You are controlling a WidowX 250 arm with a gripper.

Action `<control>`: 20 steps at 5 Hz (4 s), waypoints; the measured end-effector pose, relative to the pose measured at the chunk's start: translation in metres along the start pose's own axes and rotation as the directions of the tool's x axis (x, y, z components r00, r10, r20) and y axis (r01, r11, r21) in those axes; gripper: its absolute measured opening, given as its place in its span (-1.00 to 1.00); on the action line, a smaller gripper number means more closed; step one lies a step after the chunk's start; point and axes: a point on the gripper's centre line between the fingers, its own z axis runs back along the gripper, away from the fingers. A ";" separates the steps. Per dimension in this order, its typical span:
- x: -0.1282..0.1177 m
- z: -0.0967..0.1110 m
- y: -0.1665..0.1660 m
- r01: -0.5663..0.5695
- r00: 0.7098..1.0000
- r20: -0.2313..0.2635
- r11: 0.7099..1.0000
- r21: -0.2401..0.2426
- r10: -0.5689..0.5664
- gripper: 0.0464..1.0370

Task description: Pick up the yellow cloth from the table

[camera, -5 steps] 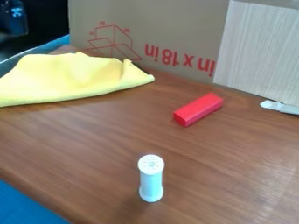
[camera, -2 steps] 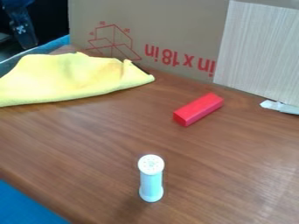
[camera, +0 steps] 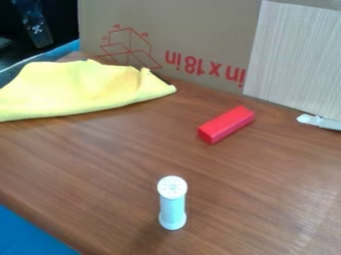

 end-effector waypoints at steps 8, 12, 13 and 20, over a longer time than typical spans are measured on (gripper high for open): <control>0.025 -0.070 0.022 -0.016 0.993 -0.117 0.991 0.135 0.032 0.93; 0.026 -0.084 0.020 -0.009 0.992 -0.127 0.999 0.039 0.014 0.93; 0.027 -0.082 0.021 0.005 0.992 -0.125 0.999 0.037 0.000 0.93; 0.018 -0.101 0.026 -0.020 0.986 -0.168 0.999 0.036 0.026 -0.96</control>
